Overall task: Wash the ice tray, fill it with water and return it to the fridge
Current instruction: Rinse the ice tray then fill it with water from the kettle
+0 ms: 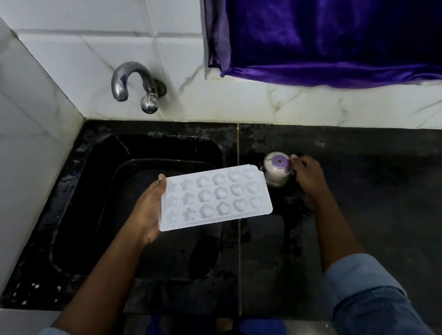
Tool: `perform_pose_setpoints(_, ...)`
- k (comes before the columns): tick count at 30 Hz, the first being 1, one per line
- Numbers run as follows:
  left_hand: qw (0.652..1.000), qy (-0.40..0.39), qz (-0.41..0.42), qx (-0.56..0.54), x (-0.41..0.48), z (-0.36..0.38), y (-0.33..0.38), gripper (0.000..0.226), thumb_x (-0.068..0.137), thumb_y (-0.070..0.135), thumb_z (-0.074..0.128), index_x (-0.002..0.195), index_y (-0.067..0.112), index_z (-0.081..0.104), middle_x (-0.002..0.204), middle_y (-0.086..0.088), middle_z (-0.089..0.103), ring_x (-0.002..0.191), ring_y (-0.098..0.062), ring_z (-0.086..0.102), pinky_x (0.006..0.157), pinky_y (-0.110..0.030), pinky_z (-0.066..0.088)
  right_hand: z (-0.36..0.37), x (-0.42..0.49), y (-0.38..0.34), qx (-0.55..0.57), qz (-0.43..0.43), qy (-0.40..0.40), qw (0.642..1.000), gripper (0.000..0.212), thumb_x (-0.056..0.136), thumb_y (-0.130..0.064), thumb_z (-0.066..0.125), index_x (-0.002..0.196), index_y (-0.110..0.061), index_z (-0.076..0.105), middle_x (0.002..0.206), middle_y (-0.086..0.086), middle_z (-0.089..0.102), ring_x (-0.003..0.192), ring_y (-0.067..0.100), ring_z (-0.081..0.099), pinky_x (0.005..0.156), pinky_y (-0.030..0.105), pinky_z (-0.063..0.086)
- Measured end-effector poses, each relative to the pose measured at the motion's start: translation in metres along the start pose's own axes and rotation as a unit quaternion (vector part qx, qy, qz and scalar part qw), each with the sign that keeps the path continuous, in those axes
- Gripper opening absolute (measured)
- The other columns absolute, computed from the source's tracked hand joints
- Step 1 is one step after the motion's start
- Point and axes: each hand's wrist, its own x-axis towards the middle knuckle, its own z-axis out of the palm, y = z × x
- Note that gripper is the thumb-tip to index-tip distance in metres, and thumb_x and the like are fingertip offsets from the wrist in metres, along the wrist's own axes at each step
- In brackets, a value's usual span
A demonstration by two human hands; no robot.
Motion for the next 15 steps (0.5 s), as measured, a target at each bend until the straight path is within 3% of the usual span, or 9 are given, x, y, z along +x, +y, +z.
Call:
perform_pose_setpoints(6, 0.999, -0.04, -0.029, -0.012, -0.0001, 0.0029, -0.0012, 0.067, 0.104, 0.062, 0.044, 0.147, 0.012, 0.055, 0.135, -0.016, 0.071, 0.121, -0.038, 0.07, 0.081, -0.05, 0.064, 0.0019, -0.0032, 0.0099, 0.062, -0.014, -0.025, 0.998, 0.058, 0.105, -0.048, 0.057, 0.073, 0.001, 0.057, 0.069, 0.003, 0.05, 0.066, 0.01, 0.043, 0.063, 0.029, 0.035)
perform_pose_setpoints(11, 0.997, -0.052, -0.06, -0.028, -0.0017, 0.002, -0.0024, 0.071, 0.104, 0.065, 0.041, 0.147, 0.011, 0.057, 0.138, -0.018, 0.069, 0.125, -0.038, 0.068, 0.093, -0.055, 0.06, 0.0068, -0.0067, 0.0013, 0.112, 0.009, -0.036, 0.993, 0.05, 0.104, -0.051, 0.058, 0.069, -0.016, 0.058, 0.062, 0.001, 0.046, 0.055, 0.01, 0.037, 0.055, 0.028, 0.03)
perform_pose_setpoints(15, 0.993, -0.054, -0.083, -0.059, -0.0077, 0.0025, -0.0009, 0.075, 0.104, 0.068, 0.035, 0.139, 0.008, 0.064, 0.136, -0.019, 0.07, 0.123, -0.038, 0.069, 0.099, -0.055, 0.054, 0.0047, -0.006, 0.0108, 0.18, 0.036, -0.07, 0.981, 0.046, 0.098, -0.057, 0.065, 0.077, -0.016, 0.071, 0.07, 0.01, 0.05, 0.065, 0.021, 0.039, 0.057, 0.03, 0.03)
